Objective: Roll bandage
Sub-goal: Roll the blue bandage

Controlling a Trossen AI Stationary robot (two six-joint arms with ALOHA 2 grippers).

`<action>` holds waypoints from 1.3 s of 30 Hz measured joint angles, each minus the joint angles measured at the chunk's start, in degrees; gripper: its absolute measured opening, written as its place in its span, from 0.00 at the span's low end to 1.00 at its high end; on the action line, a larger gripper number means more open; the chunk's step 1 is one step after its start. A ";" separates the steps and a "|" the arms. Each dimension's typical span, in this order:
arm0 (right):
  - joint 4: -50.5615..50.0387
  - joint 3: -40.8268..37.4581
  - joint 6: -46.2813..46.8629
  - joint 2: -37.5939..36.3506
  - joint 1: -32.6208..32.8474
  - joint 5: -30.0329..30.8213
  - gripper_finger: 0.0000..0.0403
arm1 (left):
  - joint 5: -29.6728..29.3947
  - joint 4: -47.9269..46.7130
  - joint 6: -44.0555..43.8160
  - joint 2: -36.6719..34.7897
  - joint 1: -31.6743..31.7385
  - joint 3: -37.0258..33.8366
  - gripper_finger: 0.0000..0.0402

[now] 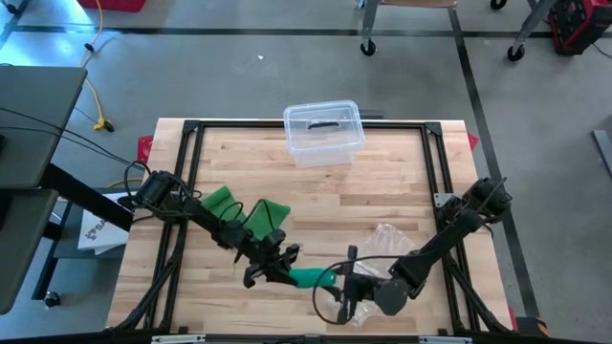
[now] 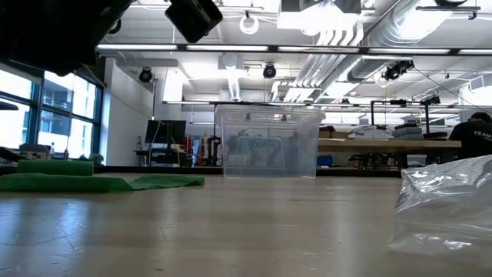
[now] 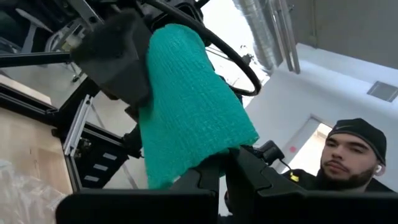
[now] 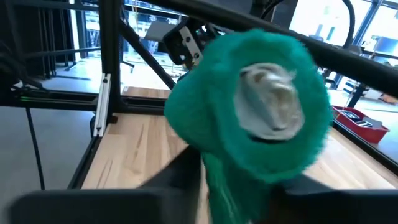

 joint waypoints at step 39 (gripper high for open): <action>-12.74 -0.12 36.18 1.70 -1.86 -1.77 0.00 | -24.15 -16.29 22.51 -0.96 -1.37 -6.21 0.01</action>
